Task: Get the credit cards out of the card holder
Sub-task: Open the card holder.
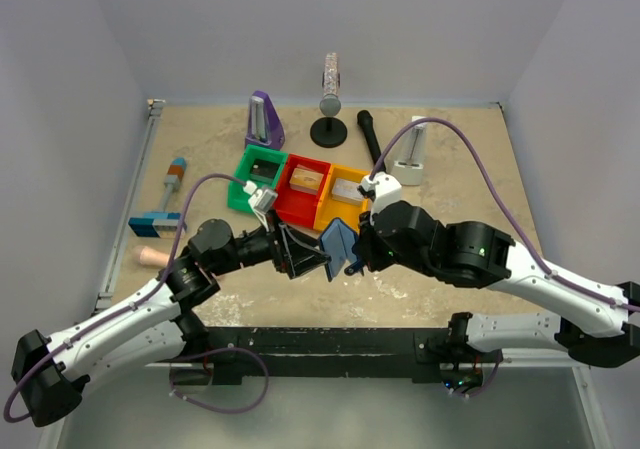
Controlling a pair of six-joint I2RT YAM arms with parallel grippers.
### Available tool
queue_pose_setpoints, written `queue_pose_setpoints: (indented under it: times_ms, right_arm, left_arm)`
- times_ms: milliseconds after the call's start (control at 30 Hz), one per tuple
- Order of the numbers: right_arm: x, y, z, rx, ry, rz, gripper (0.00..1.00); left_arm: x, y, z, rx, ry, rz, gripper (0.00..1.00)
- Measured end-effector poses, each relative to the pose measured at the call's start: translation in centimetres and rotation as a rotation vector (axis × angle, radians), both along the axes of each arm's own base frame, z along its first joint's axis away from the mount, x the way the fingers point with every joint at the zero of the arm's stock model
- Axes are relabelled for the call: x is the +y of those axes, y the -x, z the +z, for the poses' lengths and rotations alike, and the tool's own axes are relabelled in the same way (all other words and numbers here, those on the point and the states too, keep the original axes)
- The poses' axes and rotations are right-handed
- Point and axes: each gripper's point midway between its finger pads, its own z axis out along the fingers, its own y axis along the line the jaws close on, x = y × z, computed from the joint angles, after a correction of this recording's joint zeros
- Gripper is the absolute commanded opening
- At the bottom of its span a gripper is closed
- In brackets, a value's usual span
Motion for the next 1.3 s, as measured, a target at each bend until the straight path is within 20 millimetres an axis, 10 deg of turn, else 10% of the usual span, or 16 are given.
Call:
queue_pose_setpoints:
  times_ms: [800,1167,1300]
  right_arm:
    - [0.6,0.5,0.3,0.037,-0.071,-0.016,0.00]
    - [0.3,1.1,-0.6,0.042,-0.084,0.019,0.00]
    - [-0.1,1.4,-0.7,0.034,-0.098,0.030,0.26]
  left_arm:
    - [-0.9,-1.2,-1.8,0.008,-0.094,0.042,0.56]
    - [0.2,-2.1,-3.1,0.002,-0.178,0.108,0.15]
    - [0.7,-1.6,-2.7,-0.019,-0.179,0.104,0.00]
